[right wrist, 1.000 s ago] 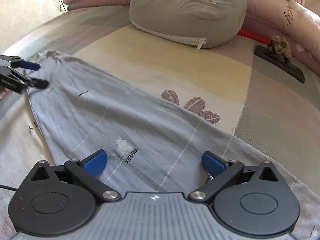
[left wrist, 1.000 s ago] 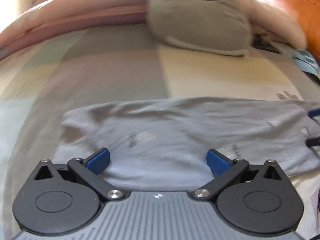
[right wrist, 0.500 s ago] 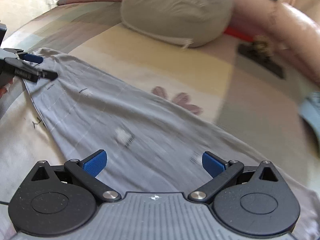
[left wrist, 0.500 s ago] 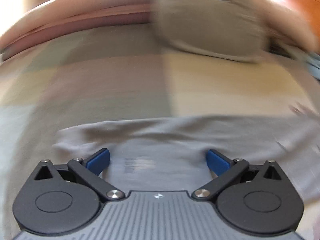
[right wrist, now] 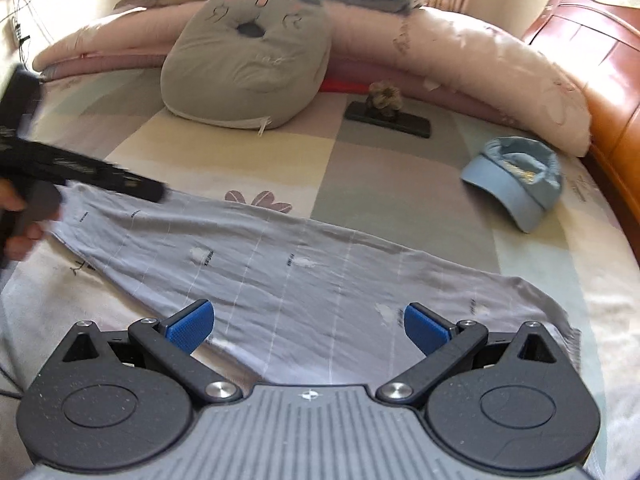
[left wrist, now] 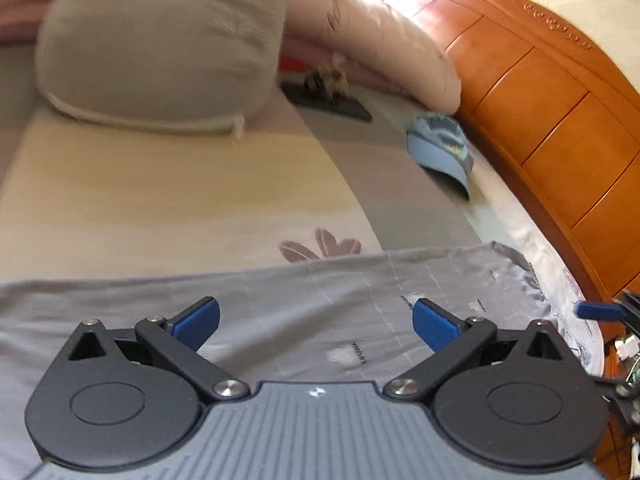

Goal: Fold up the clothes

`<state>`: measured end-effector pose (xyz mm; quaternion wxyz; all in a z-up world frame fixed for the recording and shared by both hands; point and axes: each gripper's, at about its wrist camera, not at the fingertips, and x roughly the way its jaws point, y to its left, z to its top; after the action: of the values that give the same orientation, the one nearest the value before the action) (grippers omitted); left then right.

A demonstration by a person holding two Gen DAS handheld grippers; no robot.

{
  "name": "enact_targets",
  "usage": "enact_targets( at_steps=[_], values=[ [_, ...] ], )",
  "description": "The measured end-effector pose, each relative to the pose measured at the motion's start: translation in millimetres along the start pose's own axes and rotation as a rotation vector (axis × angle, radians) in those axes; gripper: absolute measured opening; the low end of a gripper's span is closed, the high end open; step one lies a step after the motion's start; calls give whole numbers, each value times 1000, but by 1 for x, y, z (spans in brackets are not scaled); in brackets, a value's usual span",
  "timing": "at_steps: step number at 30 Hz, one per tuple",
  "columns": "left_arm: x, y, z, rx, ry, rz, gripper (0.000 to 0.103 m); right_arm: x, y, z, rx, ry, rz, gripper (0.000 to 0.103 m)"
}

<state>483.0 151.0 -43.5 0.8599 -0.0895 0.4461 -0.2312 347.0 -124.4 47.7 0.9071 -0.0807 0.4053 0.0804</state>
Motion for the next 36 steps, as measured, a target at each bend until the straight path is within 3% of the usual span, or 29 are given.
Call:
enact_targets(
  at_steps=[4,8,9,15,22,24,31,36],
  values=[
    [23,5,1,-20,49,150,102,-25,-16,-18,38,-35,-53,103],
    [9,5,1,16,65,373,102,-41,-46,-41,146,-58,-90,103],
    [3,3,0,30,62,391,102,-44,-54,-48,171,-61,-98,103],
    [-27,-33,-10,61,28,343,102,-50,-104,-84,274,-73,-147,103],
    [-43,-118,-37,121,12,288,102,-23,-172,-136,360,-18,-138,103],
    [-37,-146,-43,158,19,297,102,-9,-187,-151,366,13,-110,103],
    [-2,-229,-47,274,65,287,102,2,-193,-192,321,-8,-70,103],
    [54,-277,-44,351,84,226,102,5,-188,-191,242,15,-85,103]
  ],
)
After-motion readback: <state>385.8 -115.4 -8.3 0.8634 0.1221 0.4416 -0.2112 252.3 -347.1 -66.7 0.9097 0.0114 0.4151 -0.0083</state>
